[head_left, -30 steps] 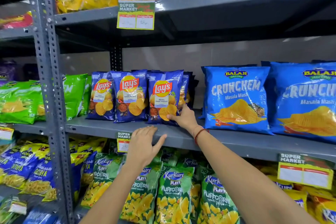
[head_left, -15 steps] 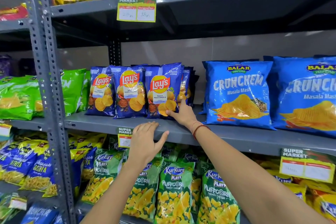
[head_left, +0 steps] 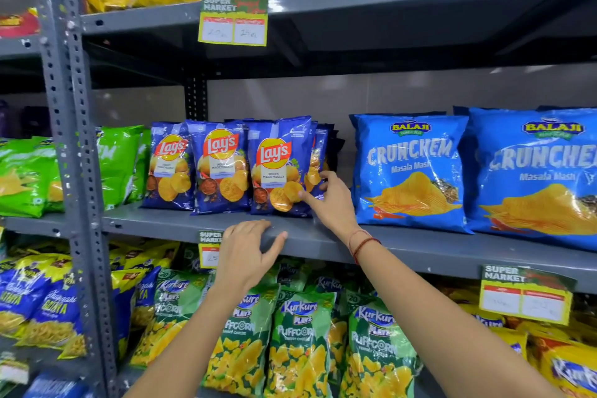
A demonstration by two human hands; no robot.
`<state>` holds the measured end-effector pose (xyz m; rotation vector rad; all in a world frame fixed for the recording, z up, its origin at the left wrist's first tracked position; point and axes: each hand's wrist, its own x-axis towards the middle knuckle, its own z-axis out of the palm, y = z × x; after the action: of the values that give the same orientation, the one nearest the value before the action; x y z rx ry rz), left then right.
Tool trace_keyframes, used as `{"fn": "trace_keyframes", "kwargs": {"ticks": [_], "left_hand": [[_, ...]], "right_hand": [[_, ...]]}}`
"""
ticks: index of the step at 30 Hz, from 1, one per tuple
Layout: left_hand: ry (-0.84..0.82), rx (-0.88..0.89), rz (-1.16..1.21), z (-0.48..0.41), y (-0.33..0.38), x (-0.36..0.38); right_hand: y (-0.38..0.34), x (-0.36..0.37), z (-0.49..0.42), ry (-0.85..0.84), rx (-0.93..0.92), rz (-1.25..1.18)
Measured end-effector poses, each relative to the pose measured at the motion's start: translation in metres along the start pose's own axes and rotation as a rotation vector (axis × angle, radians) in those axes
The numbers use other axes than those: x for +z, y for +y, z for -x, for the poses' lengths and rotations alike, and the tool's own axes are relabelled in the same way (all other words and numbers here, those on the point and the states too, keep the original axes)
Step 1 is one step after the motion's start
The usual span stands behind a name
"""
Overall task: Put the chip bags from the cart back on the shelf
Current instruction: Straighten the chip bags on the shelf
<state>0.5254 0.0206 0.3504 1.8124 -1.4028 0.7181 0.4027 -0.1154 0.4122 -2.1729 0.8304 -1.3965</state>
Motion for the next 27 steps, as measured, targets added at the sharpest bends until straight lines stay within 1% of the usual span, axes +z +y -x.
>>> {"fn": "trace_keyframes", "kwargs": {"ticks": [4,7,10,12,14,17,19,21,22,24,27], "left_hand": [[0.060,-0.001,0.095,-0.013,0.019,0.006],[0.115,0.029,0.238,-0.033,0.049,0.017],[0.119,0.023,0.433,-0.055,0.081,0.030],[0.079,0.012,0.546,-0.072,0.101,0.039],[0.000,-0.038,0.662,-0.091,0.119,0.049],[-0.208,-0.220,0.911,-0.120,0.146,0.064],[-0.354,-0.338,1.093,-0.134,0.159,0.072],[-0.451,-0.399,1.278,-0.141,0.166,0.078],[-0.475,-0.395,1.355,-0.143,0.167,0.082],[-0.452,-0.364,1.435,-0.144,0.167,0.093],[-0.343,-0.313,1.467,-0.144,0.166,0.102]], "right_hand": [[0.000,-0.043,0.013,0.146,-0.152,0.018],[0.007,-0.084,0.016,0.325,-0.217,0.120],[0.021,-0.123,0.015,0.564,-0.176,0.259],[0.033,-0.146,0.010,0.654,-0.101,0.268],[0.046,-0.163,0.003,0.634,-0.046,0.168],[0.062,-0.177,-0.010,0.514,0.033,-0.012],[0.071,-0.183,-0.021,0.439,0.140,-0.117],[0.077,-0.187,-0.033,0.344,0.262,-0.214],[0.080,-0.188,-0.037,0.291,0.312,-0.269],[0.086,-0.191,-0.044,0.217,0.352,-0.361],[0.091,-0.191,-0.054,0.216,0.249,-0.416]]}}
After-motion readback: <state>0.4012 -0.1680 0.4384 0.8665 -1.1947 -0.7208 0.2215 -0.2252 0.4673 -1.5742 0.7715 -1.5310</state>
